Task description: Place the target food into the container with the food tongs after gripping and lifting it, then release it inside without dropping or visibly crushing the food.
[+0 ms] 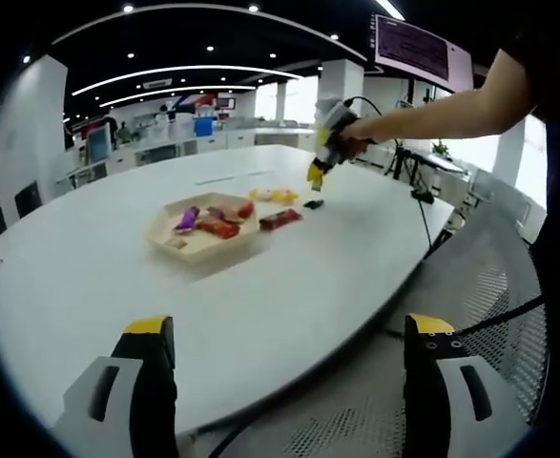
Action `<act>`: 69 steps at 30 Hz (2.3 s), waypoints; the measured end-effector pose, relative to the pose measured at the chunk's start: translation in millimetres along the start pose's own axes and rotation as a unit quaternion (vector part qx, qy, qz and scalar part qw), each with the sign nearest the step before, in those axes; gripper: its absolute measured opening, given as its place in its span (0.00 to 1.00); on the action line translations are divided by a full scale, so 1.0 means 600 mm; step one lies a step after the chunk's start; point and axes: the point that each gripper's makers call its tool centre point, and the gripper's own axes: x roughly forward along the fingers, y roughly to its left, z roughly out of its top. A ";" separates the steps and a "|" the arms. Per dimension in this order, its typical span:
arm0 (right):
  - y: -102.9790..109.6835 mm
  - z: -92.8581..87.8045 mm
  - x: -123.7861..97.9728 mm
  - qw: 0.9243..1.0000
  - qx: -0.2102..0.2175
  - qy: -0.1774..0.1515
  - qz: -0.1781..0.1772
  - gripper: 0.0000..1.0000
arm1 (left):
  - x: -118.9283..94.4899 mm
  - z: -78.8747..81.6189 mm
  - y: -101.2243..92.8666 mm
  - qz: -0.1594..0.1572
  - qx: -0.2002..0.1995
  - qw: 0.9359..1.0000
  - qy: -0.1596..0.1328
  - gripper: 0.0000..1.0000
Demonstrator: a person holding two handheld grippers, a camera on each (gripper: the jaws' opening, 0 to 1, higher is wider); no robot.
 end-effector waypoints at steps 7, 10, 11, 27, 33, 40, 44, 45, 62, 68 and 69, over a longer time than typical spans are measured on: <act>0.029 0.028 -0.053 1.000 -0.007 -0.020 0.004 0.16 | -0.002 0.002 -0.003 -0.005 -0.005 1.000 -0.004 0.97; 0.035 0.037 -0.069 1.000 -0.011 -0.028 0.003 0.16 | -0.003 0.006 -0.003 -0.006 -0.008 1.000 -0.011 0.97; 0.036 0.038 -0.072 1.000 -0.010 -0.029 0.003 0.16 | -0.004 0.006 -0.003 -0.007 -0.007 1.000 -0.012 0.97; 0.093 0.063 -0.085 0.999 -0.017 -0.041 0.019 0.17 | -0.006 0.011 -0.004 -0.003 0.000 1.000 -0.024 0.96; 0.145 0.090 -0.077 0.998 -0.028 -0.045 0.039 0.17 | -0.007 0.015 -0.002 0.000 -0.002 1.000 -0.029 0.96; 0.248 0.131 -0.055 0.994 -0.056 -0.050 0.078 0.17 | -0.007 0.015 0.000 0.002 -0.005 1.000 -0.029 0.95; 0.306 0.146 -0.042 0.991 -0.072 -0.047 0.099 0.17 | -0.007 0.016 -0.001 0.000 -0.009 0.999 -0.031 0.96; 0.316 0.148 -0.040 0.991 -0.075 -0.046 0.102 0.17 | -0.007 0.016 0.000 -0.001 -0.009 0.999 -0.031 0.96; 0.402 0.158 -0.016 0.983 -0.109 -0.040 0.140 0.24 | -0.009 0.017 -0.006 -0.016 -0.006 0.999 -0.036 0.95; 0.414 0.159 -0.016 0.982 -0.116 -0.044 0.143 0.28 | -0.010 0.019 -0.008 -0.021 -0.006 0.999 -0.037 0.94; 0.413 0.158 -0.015 0.982 -0.113 -0.045 0.143 0.27 | -0.010 0.019 -0.008 -0.023 -0.006 0.999 -0.038 0.94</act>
